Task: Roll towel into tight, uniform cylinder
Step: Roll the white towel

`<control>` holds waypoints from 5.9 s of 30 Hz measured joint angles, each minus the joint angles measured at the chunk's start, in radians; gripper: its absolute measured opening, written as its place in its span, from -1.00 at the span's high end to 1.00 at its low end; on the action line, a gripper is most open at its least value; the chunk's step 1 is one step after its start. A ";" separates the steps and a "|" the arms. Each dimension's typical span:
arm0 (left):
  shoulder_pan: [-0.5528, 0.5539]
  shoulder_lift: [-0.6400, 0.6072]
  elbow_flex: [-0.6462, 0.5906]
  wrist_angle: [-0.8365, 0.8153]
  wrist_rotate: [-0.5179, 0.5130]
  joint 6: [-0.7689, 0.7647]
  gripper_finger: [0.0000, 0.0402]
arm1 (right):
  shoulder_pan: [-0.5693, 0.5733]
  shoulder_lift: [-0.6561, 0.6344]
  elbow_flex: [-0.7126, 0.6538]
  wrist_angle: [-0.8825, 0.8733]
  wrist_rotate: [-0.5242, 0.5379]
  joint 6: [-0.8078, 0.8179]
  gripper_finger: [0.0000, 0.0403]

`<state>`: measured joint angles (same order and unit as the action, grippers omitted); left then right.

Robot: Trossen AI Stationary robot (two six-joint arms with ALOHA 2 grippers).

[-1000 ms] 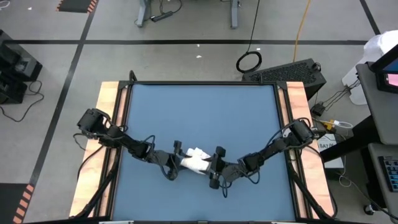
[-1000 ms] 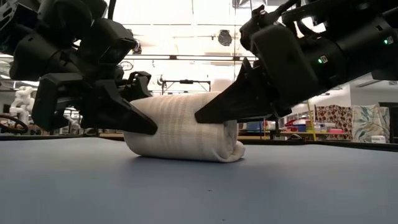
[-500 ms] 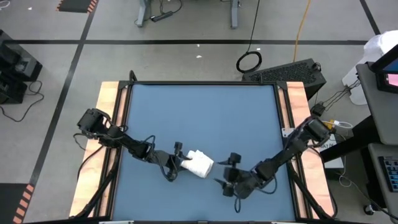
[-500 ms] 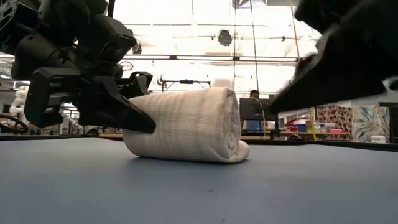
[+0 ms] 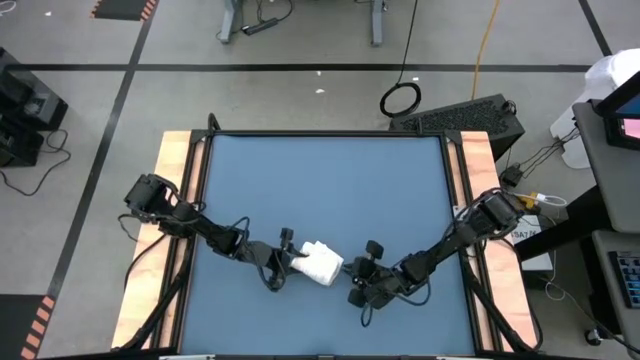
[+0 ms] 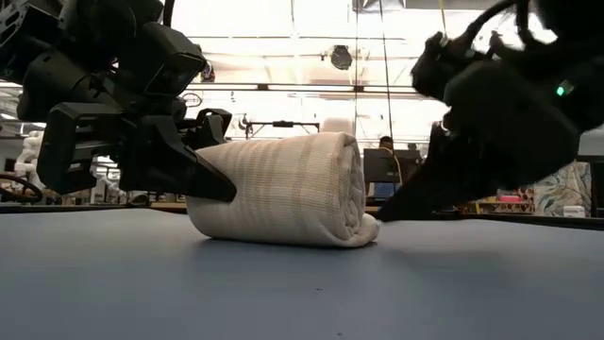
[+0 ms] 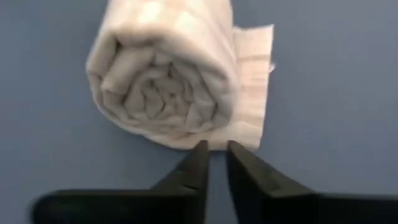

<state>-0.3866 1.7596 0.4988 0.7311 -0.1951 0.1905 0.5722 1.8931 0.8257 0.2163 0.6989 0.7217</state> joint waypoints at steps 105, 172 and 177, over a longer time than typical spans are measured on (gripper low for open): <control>0.000 -0.055 0.006 -0.052 0.012 -0.086 0.12 | 0.039 0.278 0.243 0.323 0.297 -0.421 -0.69; 0.050 0.021 0.007 0.071 0.059 0.400 -0.70 | 0.024 0.274 0.242 0.202 0.254 0.374 -0.07; 0.059 0.036 0.007 0.068 0.110 0.397 -0.70 | 0.025 0.274 0.242 0.207 0.254 0.362 -0.07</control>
<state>-0.3278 1.7958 0.5060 0.7990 -0.0851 0.5877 0.5968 2.1674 1.0679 0.4232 0.9527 1.0841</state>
